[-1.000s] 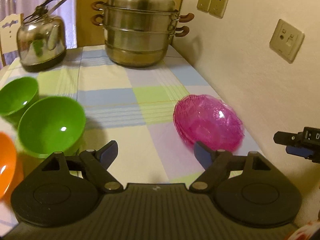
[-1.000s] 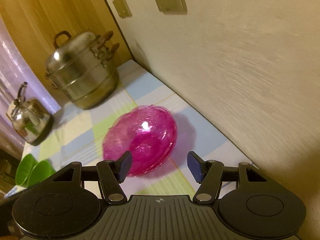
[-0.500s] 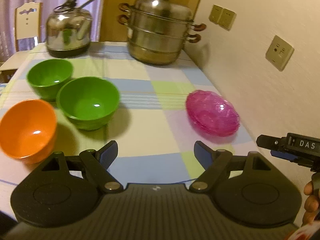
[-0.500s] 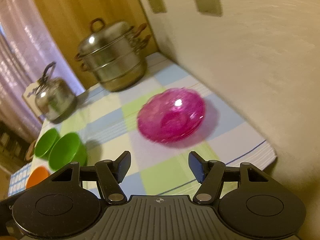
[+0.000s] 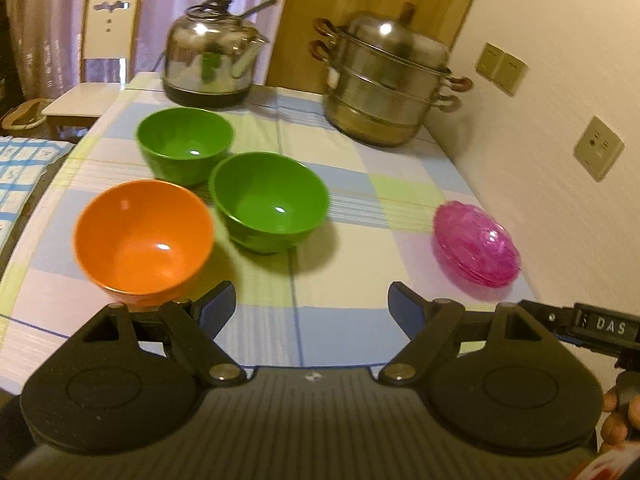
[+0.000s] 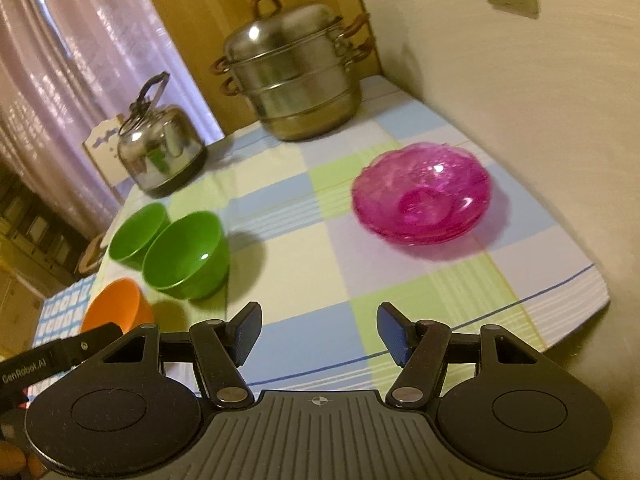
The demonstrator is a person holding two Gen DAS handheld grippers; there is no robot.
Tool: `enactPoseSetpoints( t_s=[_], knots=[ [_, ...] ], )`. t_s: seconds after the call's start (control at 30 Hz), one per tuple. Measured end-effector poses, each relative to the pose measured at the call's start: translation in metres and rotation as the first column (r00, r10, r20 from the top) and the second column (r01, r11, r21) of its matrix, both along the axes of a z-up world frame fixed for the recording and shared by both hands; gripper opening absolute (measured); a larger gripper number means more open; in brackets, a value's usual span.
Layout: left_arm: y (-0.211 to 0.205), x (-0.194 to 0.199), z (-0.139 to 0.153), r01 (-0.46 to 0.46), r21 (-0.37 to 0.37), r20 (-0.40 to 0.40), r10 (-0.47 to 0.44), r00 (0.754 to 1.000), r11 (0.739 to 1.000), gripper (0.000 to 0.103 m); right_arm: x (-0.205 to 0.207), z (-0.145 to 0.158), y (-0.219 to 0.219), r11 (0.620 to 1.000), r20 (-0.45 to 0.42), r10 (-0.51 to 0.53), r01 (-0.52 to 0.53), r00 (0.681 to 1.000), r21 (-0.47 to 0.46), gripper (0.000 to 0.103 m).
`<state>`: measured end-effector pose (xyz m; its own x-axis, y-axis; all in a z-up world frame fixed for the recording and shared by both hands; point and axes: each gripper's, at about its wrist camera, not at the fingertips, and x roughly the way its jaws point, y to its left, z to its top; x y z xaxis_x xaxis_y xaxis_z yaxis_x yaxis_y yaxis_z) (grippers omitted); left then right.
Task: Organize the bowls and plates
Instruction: 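Withdraw both grippers away from the plate stack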
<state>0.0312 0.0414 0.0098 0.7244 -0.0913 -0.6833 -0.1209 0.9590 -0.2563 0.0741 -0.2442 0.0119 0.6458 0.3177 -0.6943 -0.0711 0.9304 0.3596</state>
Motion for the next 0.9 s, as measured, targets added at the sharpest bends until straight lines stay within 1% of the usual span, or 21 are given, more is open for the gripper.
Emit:
enactPoseSetpoints(
  t_s=[0.33, 0.53, 0.9],
  knots=[
    [0.043, -0.008, 0.005, -0.082, 0.007, 0.002, 0.082, 0.997, 0.997, 0.081, 0.002, -0.004, 0.026, 0.999, -0.008, 0.048, -0.048, 0.999, 0.003, 0.064],
    [0.064, -0.012, 0.009, -0.105, 0.017, 0.017, 0.105, 0.994, 0.994, 0.081, 0.005, -0.005, 0.047, 0.997, -0.006, 0.081, -0.081, 0.997, 0.007, 0.064],
    [0.100, -0.015, 0.005, -0.138, 0.013, -0.006, 0.138, 0.990, 0.990, 0.081, 0.014, -0.006, 0.087, 0.987, 0.001, 0.158, -0.158, 0.987, 0.010, 0.064]
  ],
)
